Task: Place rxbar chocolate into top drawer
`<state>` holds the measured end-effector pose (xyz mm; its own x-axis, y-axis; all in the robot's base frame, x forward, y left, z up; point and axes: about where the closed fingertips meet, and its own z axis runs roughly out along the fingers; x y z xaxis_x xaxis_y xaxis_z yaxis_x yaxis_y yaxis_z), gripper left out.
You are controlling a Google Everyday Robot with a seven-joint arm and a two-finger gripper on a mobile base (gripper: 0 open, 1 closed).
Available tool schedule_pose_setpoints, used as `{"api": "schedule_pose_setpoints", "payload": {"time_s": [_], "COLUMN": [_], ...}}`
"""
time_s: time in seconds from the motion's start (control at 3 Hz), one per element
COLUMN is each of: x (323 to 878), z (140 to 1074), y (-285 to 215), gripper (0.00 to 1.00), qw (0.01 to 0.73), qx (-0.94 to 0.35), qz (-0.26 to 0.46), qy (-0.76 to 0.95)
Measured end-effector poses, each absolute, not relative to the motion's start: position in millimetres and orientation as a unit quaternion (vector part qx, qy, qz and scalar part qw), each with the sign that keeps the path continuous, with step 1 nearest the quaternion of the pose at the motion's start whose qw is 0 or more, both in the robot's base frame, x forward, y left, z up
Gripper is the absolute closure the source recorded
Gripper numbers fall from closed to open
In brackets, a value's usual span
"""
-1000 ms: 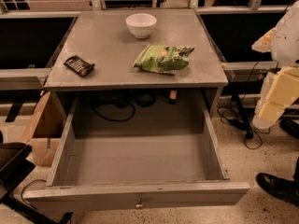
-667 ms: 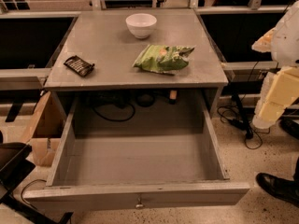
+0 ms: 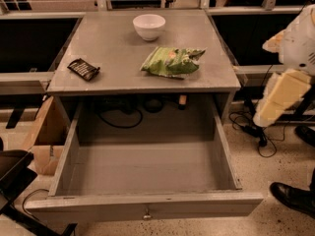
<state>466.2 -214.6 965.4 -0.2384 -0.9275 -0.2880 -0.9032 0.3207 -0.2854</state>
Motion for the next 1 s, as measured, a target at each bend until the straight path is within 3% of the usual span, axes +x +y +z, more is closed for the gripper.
{"api": "schedule_pose_setpoints", "payload": {"time_s": [1.0], "x": [597], "z": [960], "y": [-145], "gripper": [0.00], "qw": [0.411], "qx": [-0.412], "qz": [0.015], "qy": [0.813]}}
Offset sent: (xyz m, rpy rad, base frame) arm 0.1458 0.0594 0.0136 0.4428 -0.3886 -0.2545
